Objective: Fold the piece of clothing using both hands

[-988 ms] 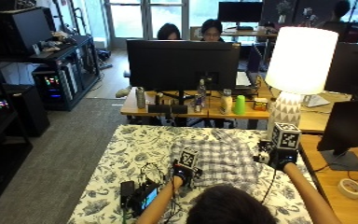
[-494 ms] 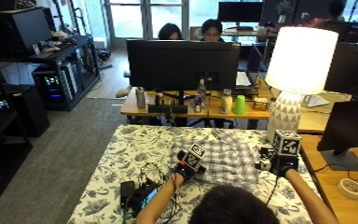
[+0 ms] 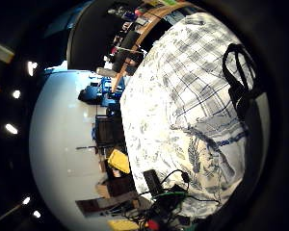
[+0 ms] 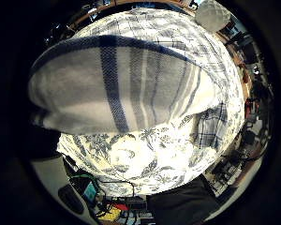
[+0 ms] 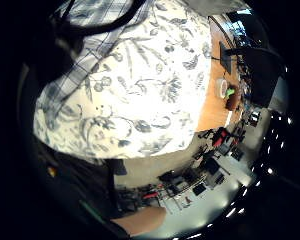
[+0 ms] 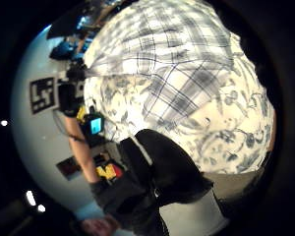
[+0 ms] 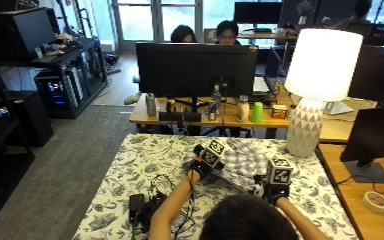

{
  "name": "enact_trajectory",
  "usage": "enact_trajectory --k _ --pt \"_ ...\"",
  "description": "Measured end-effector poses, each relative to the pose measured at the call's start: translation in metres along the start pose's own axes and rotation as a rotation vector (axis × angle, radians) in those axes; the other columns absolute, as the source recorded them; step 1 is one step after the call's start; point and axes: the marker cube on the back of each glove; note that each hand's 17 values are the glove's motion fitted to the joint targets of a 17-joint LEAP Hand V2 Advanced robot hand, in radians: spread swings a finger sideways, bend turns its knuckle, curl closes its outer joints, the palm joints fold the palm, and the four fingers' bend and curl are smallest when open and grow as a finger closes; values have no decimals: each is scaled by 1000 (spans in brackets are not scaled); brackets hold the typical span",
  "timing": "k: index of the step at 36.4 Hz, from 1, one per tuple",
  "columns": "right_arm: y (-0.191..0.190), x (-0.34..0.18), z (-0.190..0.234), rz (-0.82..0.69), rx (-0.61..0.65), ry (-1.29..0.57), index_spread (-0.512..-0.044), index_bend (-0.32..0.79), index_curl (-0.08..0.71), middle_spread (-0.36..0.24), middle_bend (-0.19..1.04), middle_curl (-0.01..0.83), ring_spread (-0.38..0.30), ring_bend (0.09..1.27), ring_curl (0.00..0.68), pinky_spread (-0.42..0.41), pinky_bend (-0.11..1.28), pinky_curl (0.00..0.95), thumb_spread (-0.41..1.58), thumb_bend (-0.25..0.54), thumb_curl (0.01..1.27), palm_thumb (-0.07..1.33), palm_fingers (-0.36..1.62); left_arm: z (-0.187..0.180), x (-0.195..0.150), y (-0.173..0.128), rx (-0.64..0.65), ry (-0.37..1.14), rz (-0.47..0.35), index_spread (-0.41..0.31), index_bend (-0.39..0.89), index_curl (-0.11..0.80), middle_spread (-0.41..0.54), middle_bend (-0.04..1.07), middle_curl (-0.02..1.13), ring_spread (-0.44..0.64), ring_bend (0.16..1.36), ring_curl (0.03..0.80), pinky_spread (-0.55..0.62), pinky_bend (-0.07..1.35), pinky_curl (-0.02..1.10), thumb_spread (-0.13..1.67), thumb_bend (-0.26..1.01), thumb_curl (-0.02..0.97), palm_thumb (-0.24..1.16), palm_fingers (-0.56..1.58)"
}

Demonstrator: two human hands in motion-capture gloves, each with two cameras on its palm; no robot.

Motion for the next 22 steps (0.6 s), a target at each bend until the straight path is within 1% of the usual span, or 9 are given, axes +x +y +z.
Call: enact_trajectory --k 2,7,10,14,16,17,19,21,22 --pt "-8 -10 14 -40 9 6 -268 41 144 -17 369 408 -67 763 382 97 602 338 1075 -23 249 285 629 0 1 7 -66 13 -1 -246 207 408 -291 480 493 -335 663 424 -362 484 390 1654 464 428 752 1194" --pt "-2 -38 34 119 4 203 -224 -7 107 -56 378 428 -111 794 399 -23 733 379 1057 -32 249 268 709 -13 -19 30 -274 -65 -66 -259 201 436 -299 468 513 -337 663 438 -360 483 407 1652 511 436 728 1188" --pt "-7 -46 29 145 128 348 -210 42 129 -21 259 409 -31 663 400 84 772 422 1043 -27 252 267 248 -22 -36 41 -366 -112 -130 -264 207 455 -303 461 525 -336 656 443 -354 464 410 1652 538 441 709 1171" --pt "-42 -40 10 103 449 448 -200 40 114 5 216 396 12 673 397 147 808 420 1042 -1 265 325 209 -22 -29 26 -218 10 -85 -269 230 481 -305 451 539 -335 643 449 -348 438 415 1644 569 453 685 1178" --pt "-50 -39 5 70 518 426 -222 25 97 -23 308 414 -51 773 397 68 781 390 1045 38 283 419 501 -23 -27 25 -202 37 -71 -274 236 492 -306 445 546 -335 639 451 -350 432 417 1643 586 457 673 1181" --pt "-52 -37 3 61 528 412 -220 12 81 -21 275 392 -45 748 356 81 767 361 1045 22 279 406 445 -22 -27 26 -205 42 -67 -275 236 496 -307 442 550 -335 637 453 -350 430 419 1643 594 460 667 1181" --pt "-63 -26 5 60 531 398 -250 106 100 -77 407 428 -114 794 347 -72 765 341 1068 136 320 620 990 -18 -30 29 -226 29 -62 -276 238 506 -307 444 557 -334 624 452 -346 419 420 1641 608 465 652 1176" --pt "-79 -8 14 82 487 407 -251 195 142 -99 421 434 -134 794 340 -127 716 321 1098 204 341 745 1207 -10 -33 32 -259 15 -54 -280 232 512 -306 441 563 -334 610 451 -345 416 422 1639 620 468 633 1167" --pt "-84 0 17 91 454 414 -256 149 151 -103 410 436 -141 795 357 -141 719 340 1088 183 336 731 1133 -6 -35 34 -279 15 -48 -281 230 515 -307 434 564 -334 604 452 -345 415 425 1638 627 470 626 1160"
